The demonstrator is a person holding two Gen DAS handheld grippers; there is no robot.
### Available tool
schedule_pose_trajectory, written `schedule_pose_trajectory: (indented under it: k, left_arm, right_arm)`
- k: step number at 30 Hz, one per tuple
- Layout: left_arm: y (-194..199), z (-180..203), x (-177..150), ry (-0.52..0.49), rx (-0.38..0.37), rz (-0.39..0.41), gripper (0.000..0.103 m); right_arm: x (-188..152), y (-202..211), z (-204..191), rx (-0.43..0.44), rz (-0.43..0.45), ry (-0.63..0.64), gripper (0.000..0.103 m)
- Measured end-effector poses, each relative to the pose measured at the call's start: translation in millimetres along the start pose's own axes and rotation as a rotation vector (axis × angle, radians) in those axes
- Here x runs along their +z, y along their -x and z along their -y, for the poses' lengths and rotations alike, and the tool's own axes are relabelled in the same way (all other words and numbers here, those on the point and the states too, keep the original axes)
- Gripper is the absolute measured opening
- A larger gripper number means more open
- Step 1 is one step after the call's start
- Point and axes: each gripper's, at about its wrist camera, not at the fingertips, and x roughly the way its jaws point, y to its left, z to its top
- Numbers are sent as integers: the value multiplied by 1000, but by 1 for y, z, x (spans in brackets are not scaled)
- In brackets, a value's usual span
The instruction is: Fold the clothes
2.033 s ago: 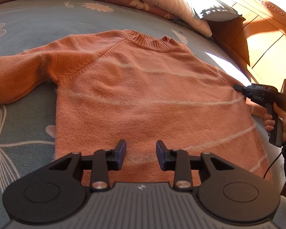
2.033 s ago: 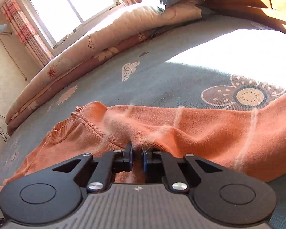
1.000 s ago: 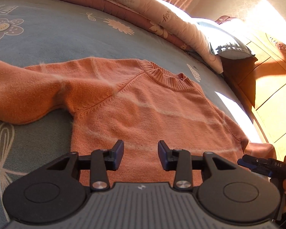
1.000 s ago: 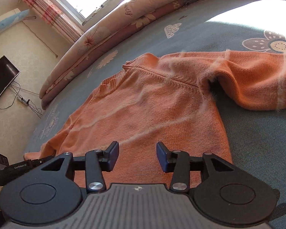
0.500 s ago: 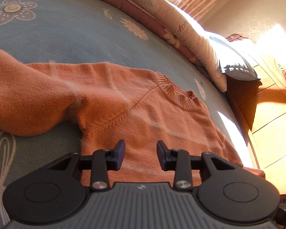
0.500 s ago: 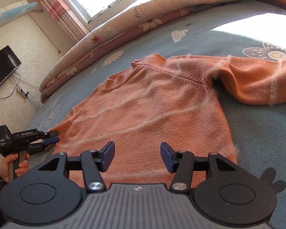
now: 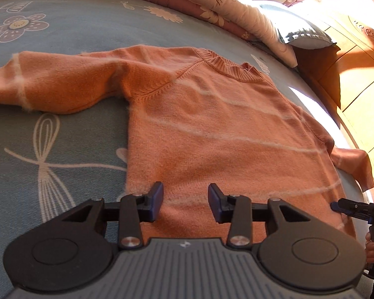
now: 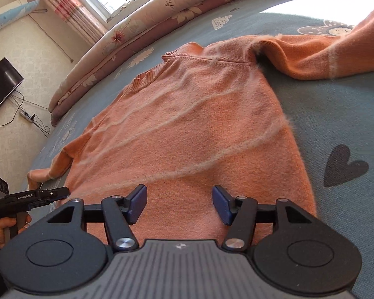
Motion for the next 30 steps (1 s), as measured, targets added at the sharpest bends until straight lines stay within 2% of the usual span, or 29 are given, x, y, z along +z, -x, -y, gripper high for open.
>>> schedule_pose_trajectory:
  k: [2,3,5,6,8,10,12,13,14,15,16,21,23,27,28,30]
  left_arm:
    - [11,10,-2,-31,55,-9,40]
    - [16,17,-3,-52,69,-4,44]
    - [25,40,-8,-129,11,20,52]
    - [28,56,-13,-165,-39,28,58]
    - [25,82,-25,-230,-95,26,64]
    - [15,107,-42,-327,-76,16,64]
    - [6,119,-63,-398,28,-14,65]
    - [4,118,-73,-404,70,-27,65]
    - [3,115,-83,-402,108,-38,68]
    - [9,109,-92,-385,114,-29,72]
    - [17,102,-100,-364,109,-12,73]
    - [47,93,-121,-369,160,-14,73]
    - [53,99,-120,-370,168,-12,73]
    - [53,122,-108,-405,146,51,77]
    - [50,129,-105,-419,144,65,77]
    - [39,134,-113,-439,163,37,77]
  right_arm:
    - [-5,14,-1,-59,15,-2,63]
    - [-6,22,-3,-97,23,1,65]
    - [-9,36,-12,-158,43,22,71]
    - [-11,39,-19,-151,57,50,75]
    - [-18,36,-31,-104,57,70,77]
    - [-29,22,-42,-111,24,82,77]
    - [-45,7,-50,-186,-2,127,77]
    - [-56,8,-54,-209,15,169,78]
    - [-63,12,-57,-219,24,194,82]
    - [-72,16,-59,-222,32,210,88]
    - [-79,22,-58,-216,37,212,91]
    - [-104,49,-57,-217,51,237,92]
    - [-104,55,-62,-217,51,237,92]
    - [-96,48,-80,-218,48,279,95]
    - [-96,42,-84,-232,45,299,95]
    - [-99,26,-90,-291,20,339,95]
